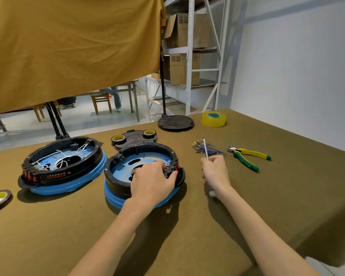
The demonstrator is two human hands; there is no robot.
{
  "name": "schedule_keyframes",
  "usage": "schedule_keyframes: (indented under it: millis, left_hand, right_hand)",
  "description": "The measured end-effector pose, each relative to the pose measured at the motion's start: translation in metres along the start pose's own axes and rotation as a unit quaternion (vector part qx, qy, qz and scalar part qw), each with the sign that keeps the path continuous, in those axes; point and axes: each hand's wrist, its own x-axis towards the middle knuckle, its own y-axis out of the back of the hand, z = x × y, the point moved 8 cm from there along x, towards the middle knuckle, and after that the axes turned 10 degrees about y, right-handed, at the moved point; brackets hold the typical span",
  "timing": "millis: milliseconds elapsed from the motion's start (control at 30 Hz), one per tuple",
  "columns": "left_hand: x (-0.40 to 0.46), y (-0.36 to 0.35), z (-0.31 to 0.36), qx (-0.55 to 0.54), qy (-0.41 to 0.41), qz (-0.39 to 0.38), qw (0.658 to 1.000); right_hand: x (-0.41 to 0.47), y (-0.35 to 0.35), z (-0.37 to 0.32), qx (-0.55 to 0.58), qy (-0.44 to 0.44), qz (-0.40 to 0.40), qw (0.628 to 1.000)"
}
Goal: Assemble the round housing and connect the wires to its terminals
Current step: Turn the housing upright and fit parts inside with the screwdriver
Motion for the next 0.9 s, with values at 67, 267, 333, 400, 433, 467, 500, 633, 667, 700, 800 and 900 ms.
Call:
schedule_keyframes:
  millis: [67, 267, 333, 400, 433, 467, 500, 633, 667, 700, 800, 900]
  left_hand:
    - [0.002, -0.002, -0.001, 0.001, 0.009, -0.01, 1.0]
    - [0.003, -0.001, -0.004, -0.003, 0.008, -0.007, 1.0]
    - [0.005, -0.003, -0.007, -0.016, -0.006, -0.03, 0.999]
    - [0.009, -0.004, -0.013, -0.034, -0.024, -0.071, 0.997]
    - [0.01, -0.003, -0.017, -0.041, -0.036, -0.092, 0.994]
    - [0.011, -0.001, -0.021, -0.049, -0.048, -0.113, 0.991]
    - [0.012, 0.001, -0.024, -0.058, -0.06, -0.134, 0.987]
    - [0.007, 0.009, -0.032, -0.074, -0.094, -0.149, 0.982]
    - [0.005, 0.011, -0.031, -0.074, -0.108, -0.128, 0.983]
    - [0.002, 0.013, -0.03, -0.075, -0.127, -0.104, 0.984]
    - [-0.006, 0.019, -0.024, -0.088, -0.171, -0.058, 0.98]
    - [-0.008, 0.021, -0.022, -0.094, -0.181, -0.046, 0.978]
  right_hand:
    - [0.0, 0.007, -0.001, -0.188, 0.087, -0.027, 0.978]
    - [-0.007, 0.004, -0.022, -0.394, 0.282, -0.043, 0.874]
    - [-0.015, -0.002, -0.044, -0.246, 0.363, -0.1, 0.893]
    - [-0.026, -0.019, -0.066, -0.16, 0.41, -0.198, 0.876]
    - [-0.031, -0.028, -0.073, -0.156, 0.42, -0.242, 0.86]
    - [-0.034, -0.038, -0.077, -0.165, 0.421, -0.282, 0.846]
    - [-0.037, -0.046, -0.079, -0.173, 0.418, -0.314, 0.835]
    - [-0.038, -0.056, -0.078, -0.179, 0.391, -0.383, 0.817]
    - [-0.039, -0.056, -0.08, -0.189, 0.399, -0.386, 0.81]
    - [-0.039, -0.055, -0.082, -0.2, 0.412, -0.387, 0.801]
    - [-0.042, -0.054, -0.086, -0.245, 0.451, -0.389, 0.765]
    - [-0.041, -0.054, -0.087, -0.275, 0.467, -0.369, 0.755]
